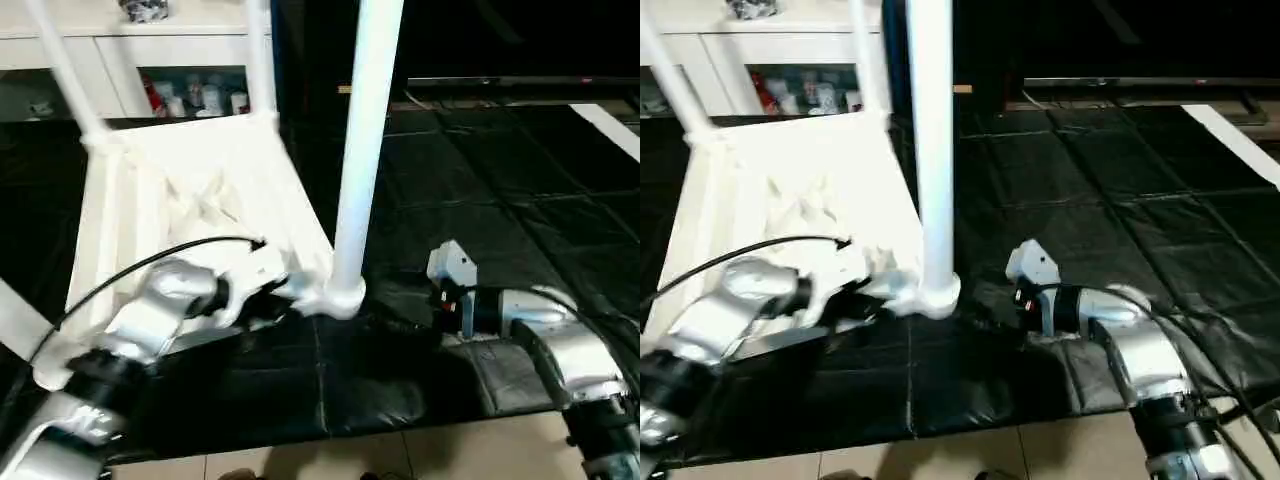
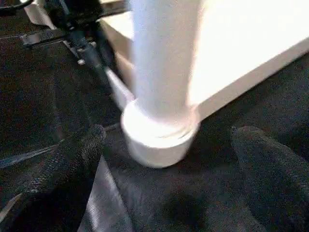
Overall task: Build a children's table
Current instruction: Rotate leg to tighten
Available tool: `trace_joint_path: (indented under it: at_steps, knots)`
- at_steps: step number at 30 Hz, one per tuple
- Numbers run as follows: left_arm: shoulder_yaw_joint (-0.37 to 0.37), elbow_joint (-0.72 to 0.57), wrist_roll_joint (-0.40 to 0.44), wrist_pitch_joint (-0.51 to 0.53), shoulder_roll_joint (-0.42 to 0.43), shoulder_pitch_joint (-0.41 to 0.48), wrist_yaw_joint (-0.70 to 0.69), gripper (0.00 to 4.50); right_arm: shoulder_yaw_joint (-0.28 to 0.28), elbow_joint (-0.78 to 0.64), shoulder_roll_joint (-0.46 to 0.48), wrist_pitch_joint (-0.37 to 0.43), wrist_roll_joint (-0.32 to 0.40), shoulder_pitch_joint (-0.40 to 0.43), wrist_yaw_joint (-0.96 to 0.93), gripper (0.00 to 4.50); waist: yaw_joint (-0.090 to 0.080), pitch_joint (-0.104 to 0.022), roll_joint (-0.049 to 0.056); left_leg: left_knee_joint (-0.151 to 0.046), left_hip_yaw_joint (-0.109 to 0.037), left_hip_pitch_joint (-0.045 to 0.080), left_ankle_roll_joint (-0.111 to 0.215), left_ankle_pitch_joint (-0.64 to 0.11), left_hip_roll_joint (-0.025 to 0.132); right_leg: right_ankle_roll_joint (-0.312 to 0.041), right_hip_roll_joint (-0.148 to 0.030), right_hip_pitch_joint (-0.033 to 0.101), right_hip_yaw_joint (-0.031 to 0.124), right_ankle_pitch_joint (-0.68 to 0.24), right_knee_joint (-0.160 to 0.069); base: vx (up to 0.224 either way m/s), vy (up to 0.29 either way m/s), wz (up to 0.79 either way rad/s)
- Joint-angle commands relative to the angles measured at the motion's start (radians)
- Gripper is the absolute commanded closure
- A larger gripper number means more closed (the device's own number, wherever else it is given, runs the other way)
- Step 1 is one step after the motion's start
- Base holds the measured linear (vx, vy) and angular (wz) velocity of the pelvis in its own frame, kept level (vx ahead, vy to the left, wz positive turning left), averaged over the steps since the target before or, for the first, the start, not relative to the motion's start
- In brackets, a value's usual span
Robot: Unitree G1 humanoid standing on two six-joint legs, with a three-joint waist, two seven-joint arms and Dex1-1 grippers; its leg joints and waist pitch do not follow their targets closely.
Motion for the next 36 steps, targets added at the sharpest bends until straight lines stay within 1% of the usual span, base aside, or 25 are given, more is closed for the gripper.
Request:
trace_joint_path:
  at_steps: [1,4,5,8,13,17,26,34,36]
  knots:
    - [-0.055,-0.04,-0.019,-0.043,-0.011,0.002,-0.069,4.46,0.01,0.013,-0.014,-0.021,-0.013,-0.017,0.018,0.0,-0.003,-0.061,0.003,-0.072,-0.013,0.004,0.054,-0.211,0.045,-0.175,-0.074,0.05,0.06,-0.327,-0.079,0.0,0.0,0.0]
    - [-0.077,-0.04,-0.007,-0.067,0.001,0.003,-0.099,4.46,0.025,0.045,-0.008,-0.032,-0.018,-0.041,0.039,0.0,0.009,-0.06,0.005,-0.072,-0.011,0.008,0.05,-0.209,0.046,-0.181,-0.075,0.05,0.062,-0.32,-0.078,0.0,0.0,0.0]
    - [-0.082,-0.036,-0.003,-0.075,0.001,0.001,-0.103,4.46,0.035,0.055,-0.003,-0.038,-0.022,-0.05,0.049,0.0,0.014,-0.061,0.003,-0.072,-0.011,0.007,0.047,-0.209,0.046,-0.183,-0.076,0.051,0.062,-0.321,-0.076,0.0,0.0,0.0]
    - [-0.086,-0.033,-0.001,-0.084,0.001,-0.002,-0.11,4.46,0.045,0.062,0.001,-0.04,-0.021,-0.058,0.062,0.0,0.016,-0.06,0.002,-0.073,-0.011,0.006,0.043,-0.215,0.046,-0.173,-0.077,0.054,0.062,-0.337,-0.078,0.0,0.0,0.0]
    - [-0.086,-0.033,-0.001,-0.084,0.001,-0.002,-0.11,4.46,0.045,0.062,0.001,-0.04,-0.021,-0.058,0.062,0.0,0.011,-0.06,0.001,-0.073,-0.013,0.005,0.037,-0.223,0.044,-0.155,-0.077,0.054,0.061,-0.373,-0.08,0.0,0.0,0.0]
    - [-0.086,-0.033,-0.001,-0.084,0.001,-0.002,-0.11,4.46,0.045,0.062,0.001,-0.04,-0.021,-0.058,0.062,0.0,0.012,-0.063,0.001,-0.071,-0.012,0.005,0.042,-0.199,0.044,-0.165,-0.075,0.055,0.062,-0.333,-0.075,0.0,0.0,0.0]
    - [-0.086,-0.033,-0.001,-0.084,0.001,-0.002,-0.11,4.46,0.045,0.062,0.001,-0.04,-0.021,-0.058,0.062,0.0,0.012,-0.064,0.001,-0.069,-0.011,0.005,0.044,-0.195,0.043,-0.174,-0.074,0.055,0.062,-0.316,-0.073,0.0,0.0,0.0]
    - [-0.086,-0.033,-0.001,-0.084,0.001,-0.002,-0.11,4.46,0.045,0.062,0.001,-0.04,-0.021,-0.058,0.062,0.0,0.013,-0.064,0.0,-0.069,-0.011,0.004,0.045,-0.191,0.042,-0.169,-0.074,0.056,0.061,-0.326,-0.074,0.0,0.0,0.0]
    - [-0.087,-0.031,-0.002,-0.089,0.002,-0.002,-0.113,4.46,0.05,0.067,0.003,-0.043,-0.02,-0.062,0.069,0.0,0.013,-0.065,0.001,-0.068,-0.011,0.005,0.045,-0.184,0.043,-0.173,-0.074,0.056,0.062,-0.313,-0.072,0.0,0.0,0.0]
